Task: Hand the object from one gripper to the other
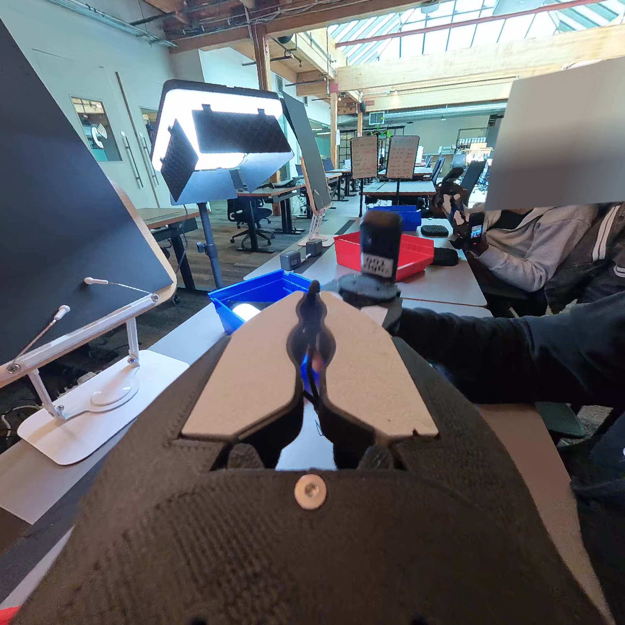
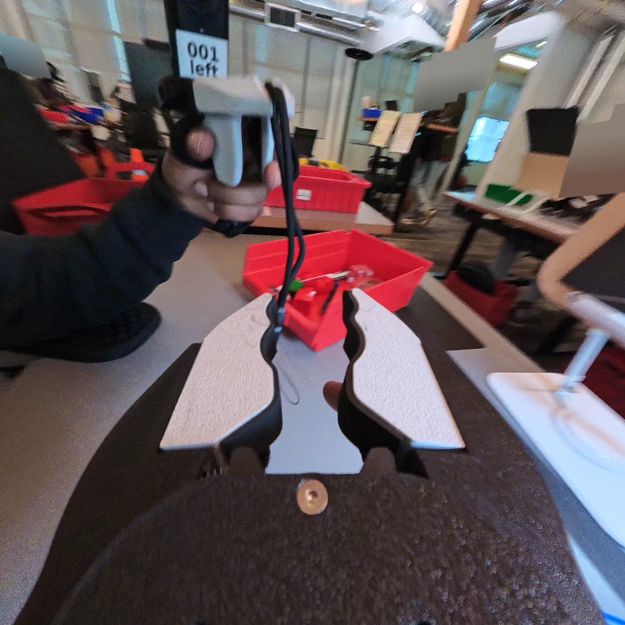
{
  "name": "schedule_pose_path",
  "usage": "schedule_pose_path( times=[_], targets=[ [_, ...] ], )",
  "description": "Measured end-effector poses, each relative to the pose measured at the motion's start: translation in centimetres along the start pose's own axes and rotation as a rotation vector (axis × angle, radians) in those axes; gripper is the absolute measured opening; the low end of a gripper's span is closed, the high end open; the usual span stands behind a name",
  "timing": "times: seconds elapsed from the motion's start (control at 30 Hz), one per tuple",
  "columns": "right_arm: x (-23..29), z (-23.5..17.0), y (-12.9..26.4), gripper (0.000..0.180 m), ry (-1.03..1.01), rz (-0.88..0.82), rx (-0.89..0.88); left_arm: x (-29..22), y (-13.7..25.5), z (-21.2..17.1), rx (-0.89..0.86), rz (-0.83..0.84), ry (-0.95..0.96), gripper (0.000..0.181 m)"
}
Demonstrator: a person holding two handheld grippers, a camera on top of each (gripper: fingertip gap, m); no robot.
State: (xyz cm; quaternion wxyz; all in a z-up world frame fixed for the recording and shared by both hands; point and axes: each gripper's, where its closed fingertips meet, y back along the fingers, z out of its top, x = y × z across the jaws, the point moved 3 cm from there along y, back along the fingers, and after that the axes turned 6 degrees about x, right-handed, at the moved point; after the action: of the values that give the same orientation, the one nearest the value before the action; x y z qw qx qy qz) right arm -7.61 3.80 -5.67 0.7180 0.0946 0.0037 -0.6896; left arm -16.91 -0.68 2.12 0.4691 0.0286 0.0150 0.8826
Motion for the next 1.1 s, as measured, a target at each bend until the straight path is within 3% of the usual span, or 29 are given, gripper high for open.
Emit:
schedule_pose_path(
  times=[0.2, 0.47, 0.77, 0.93, 1.1],
  targets=[
    [0.6, 4.3, 1.2, 0.027, 0.133, -0.234, -0.036, -0.4, -1.9, -1.5, 0.064, -0.005, 0.015, 0.003],
    [1.4, 4.6, -0.1, 0.015, 0.316, -0.45, 0.03, -1.1, -4.2, -2.9, 0.108, -0.011, 0.041, 0.003],
    [0.9, 4.5, 0.1, 0.004, 0.41, -0.542, 0.074, -1.1, -4.4, -3.2, 0.119, -0.016, 0.047, 0.003],
    [0.6, 5.0, 0.6, 0.004, 0.317, -0.527, 0.028, -1.1, -4.4, -3.0, 0.079, -0.006, 0.034, 0.005],
    [0.2, 5.5, 1.3, 0.004, 0.186, -0.468, -0.044, -1.2, -5.1, -3.7, 0.08, -0.017, 0.02, 0.022]
  ],
)
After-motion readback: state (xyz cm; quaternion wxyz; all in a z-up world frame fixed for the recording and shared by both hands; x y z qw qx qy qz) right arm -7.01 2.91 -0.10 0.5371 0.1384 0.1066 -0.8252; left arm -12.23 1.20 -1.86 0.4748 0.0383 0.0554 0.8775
